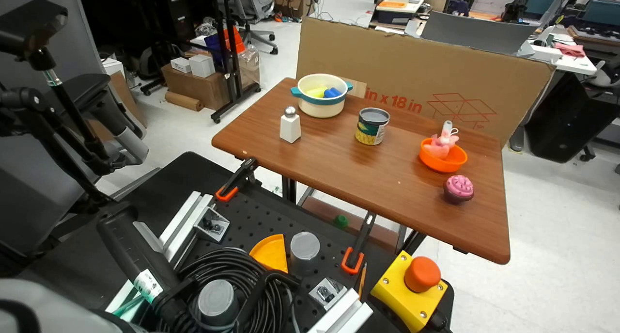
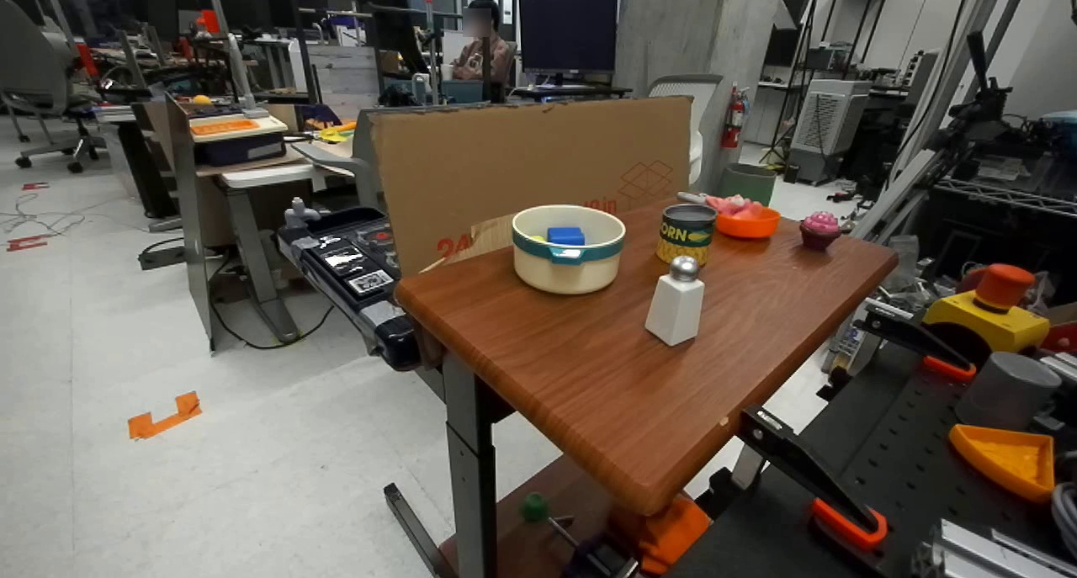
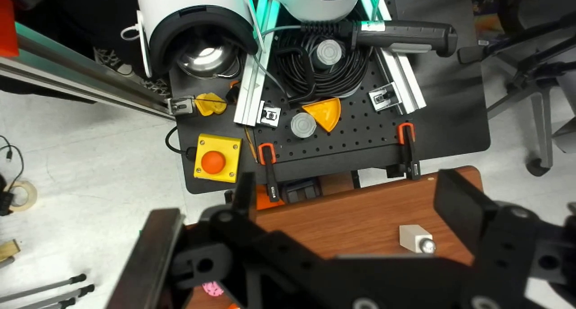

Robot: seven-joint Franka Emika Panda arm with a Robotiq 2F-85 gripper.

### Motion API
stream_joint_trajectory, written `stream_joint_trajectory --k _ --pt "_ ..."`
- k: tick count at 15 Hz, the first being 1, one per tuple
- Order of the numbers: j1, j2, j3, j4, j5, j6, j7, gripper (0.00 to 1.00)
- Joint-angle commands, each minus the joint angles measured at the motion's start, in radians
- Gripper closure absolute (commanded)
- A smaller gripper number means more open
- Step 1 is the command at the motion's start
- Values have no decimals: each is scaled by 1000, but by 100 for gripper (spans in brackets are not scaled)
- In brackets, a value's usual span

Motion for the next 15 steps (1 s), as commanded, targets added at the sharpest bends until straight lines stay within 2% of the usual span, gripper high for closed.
stream_joint_trajectory --k 1,10,15 --pt "-3 34 -12 44 4 -31 -9 0" --pt "27 145 29 95 1 -54 -12 0" --pt "29 236 14 172 15 -102 -56 0"
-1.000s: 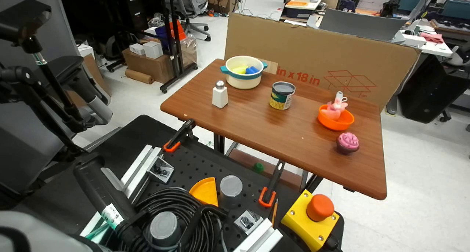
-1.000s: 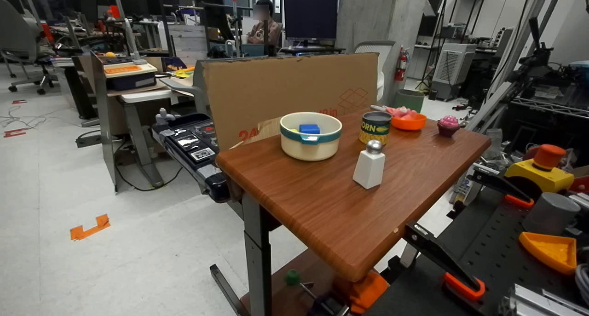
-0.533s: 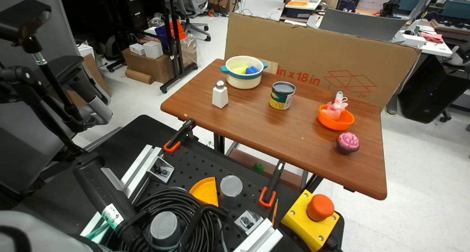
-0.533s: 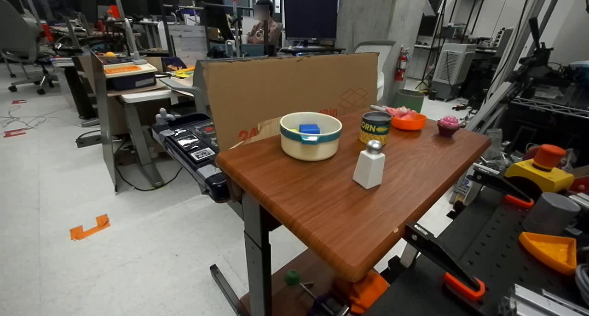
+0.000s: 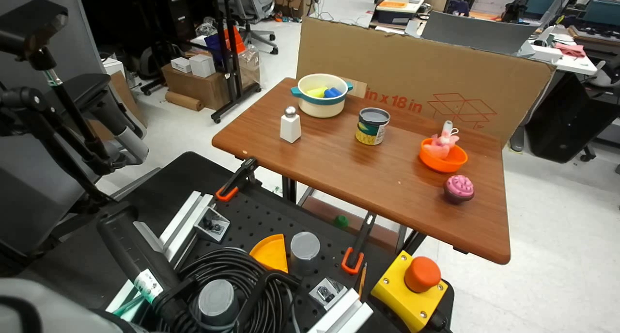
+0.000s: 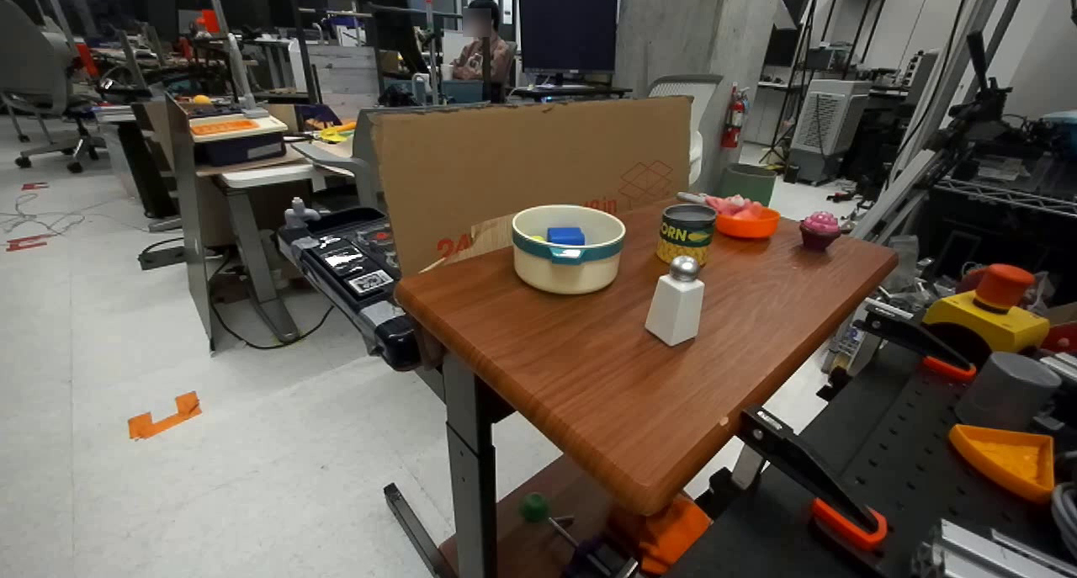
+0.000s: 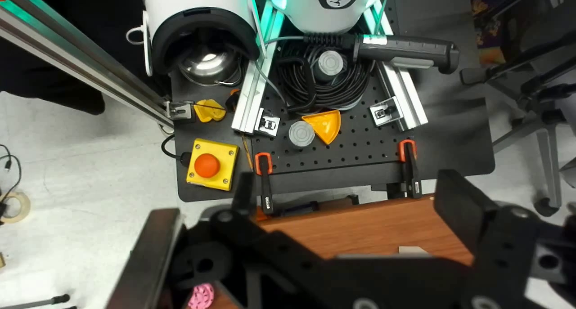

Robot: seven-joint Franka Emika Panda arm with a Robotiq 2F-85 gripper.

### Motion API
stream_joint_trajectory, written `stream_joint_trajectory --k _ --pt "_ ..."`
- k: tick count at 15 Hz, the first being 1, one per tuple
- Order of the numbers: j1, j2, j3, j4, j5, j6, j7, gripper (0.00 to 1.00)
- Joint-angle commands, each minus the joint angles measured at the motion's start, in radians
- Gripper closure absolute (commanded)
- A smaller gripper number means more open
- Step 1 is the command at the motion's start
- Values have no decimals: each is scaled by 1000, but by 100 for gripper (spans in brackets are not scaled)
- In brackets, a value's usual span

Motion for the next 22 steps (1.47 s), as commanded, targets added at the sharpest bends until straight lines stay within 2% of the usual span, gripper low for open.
stream_joint_trajectory --k 1,11,22 --pt "2 91 -11 105 13 -84 -44 0" --pt "2 251 8 277 -3 -205 -90 0" --pt "-22 286 5 251 -117 -85 -9 0"
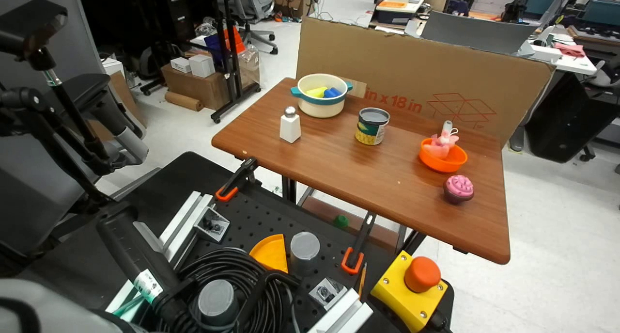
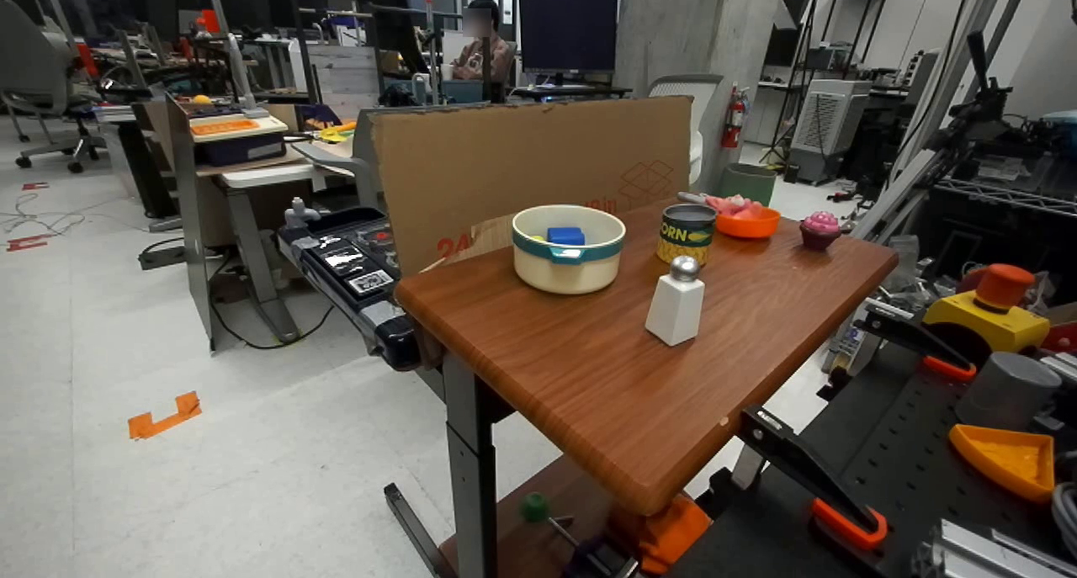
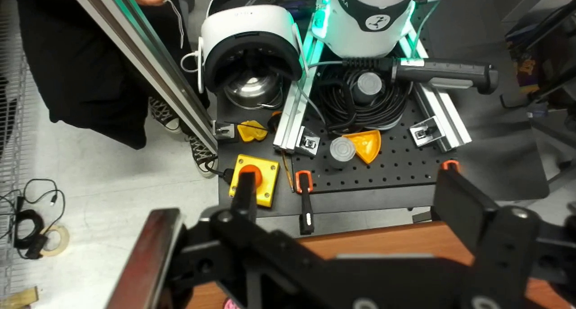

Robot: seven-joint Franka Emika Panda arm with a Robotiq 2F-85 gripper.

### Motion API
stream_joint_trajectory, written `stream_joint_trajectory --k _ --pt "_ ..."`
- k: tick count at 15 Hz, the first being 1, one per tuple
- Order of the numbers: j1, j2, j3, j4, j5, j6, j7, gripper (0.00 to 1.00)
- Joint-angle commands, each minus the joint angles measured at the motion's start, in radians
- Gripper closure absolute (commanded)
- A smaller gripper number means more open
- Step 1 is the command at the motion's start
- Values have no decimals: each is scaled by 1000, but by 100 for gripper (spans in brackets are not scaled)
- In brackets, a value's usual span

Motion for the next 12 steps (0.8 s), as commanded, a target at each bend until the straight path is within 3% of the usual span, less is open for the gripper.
stream_joint_trajectory --k 1,12 --pt "-13 8 3 1 -27 48 44 0" --pt "-37 -30 -1 -36 -136 256 199 0"
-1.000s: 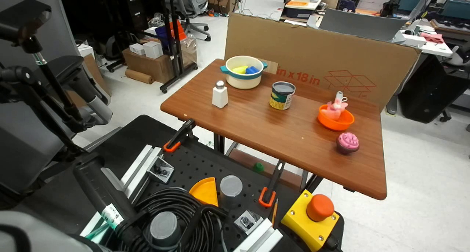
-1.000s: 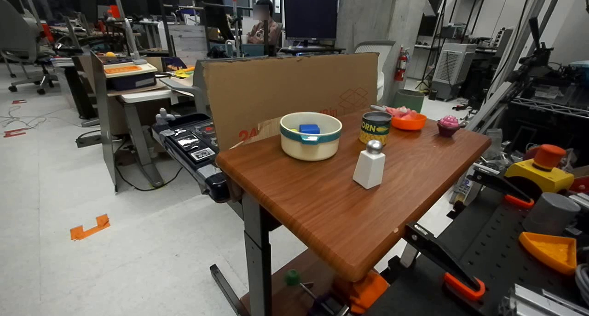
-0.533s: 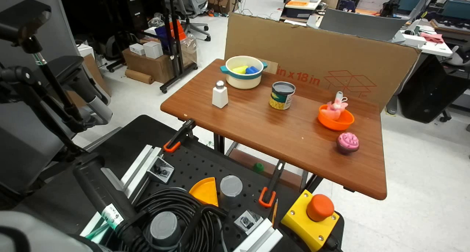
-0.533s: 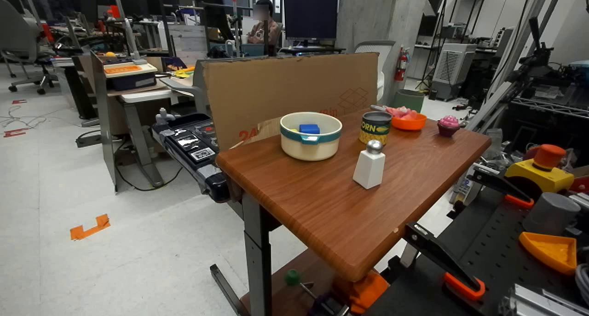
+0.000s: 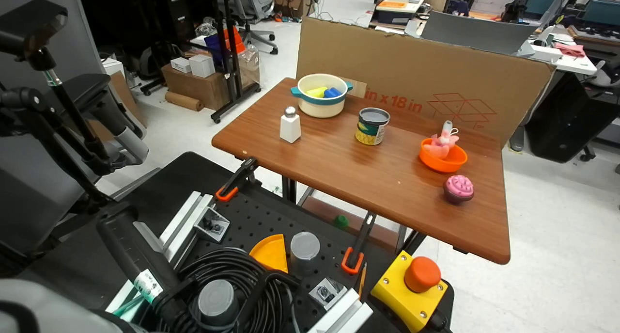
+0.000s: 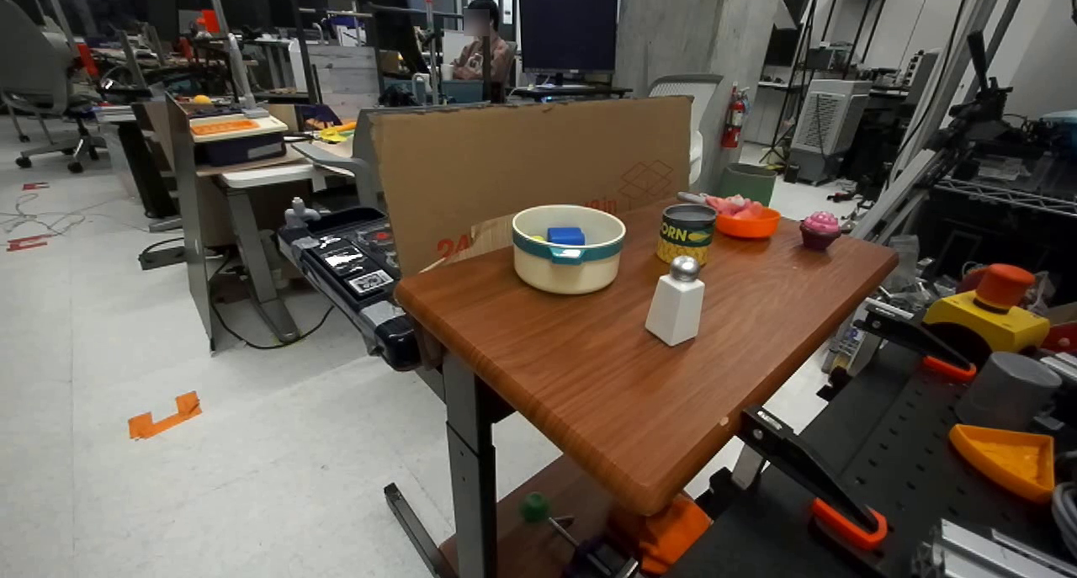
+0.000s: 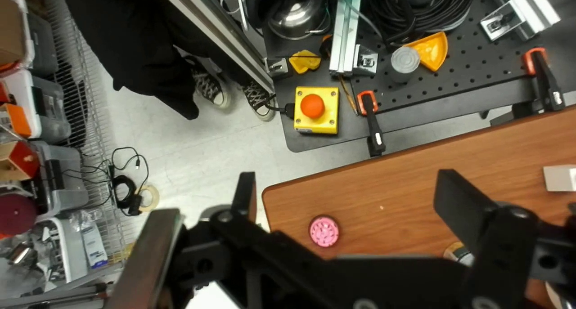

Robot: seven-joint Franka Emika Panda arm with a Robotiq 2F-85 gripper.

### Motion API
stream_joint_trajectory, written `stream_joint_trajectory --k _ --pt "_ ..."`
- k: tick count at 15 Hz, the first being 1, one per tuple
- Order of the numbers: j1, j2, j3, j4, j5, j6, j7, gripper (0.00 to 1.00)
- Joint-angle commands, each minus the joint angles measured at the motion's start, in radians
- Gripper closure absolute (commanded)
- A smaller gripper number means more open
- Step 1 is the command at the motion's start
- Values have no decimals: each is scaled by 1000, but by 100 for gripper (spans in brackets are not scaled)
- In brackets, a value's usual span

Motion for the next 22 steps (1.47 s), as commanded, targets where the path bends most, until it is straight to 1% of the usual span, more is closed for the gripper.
stream_joint_trajectory --k 1,3,9,13,15,17,19,22 --pt "-11 -36 1 -35 -56 66 39 0" --pt "-17 -49 -4 -44 -64 101 31 0" --pt "-35 -111 -34 -85 -34 277 -29 0" --pt "-37 -139 -59 -108 13 359 -110 0" --pt "-34 -147 -67 -116 35 360 -165 0" --pt "-26 -156 -75 -123 67 341 -265 0" --pt "-25 -152 -79 -122 90 327 -325 0" --pt "-29 -132 -76 -110 95 296 -343 0"
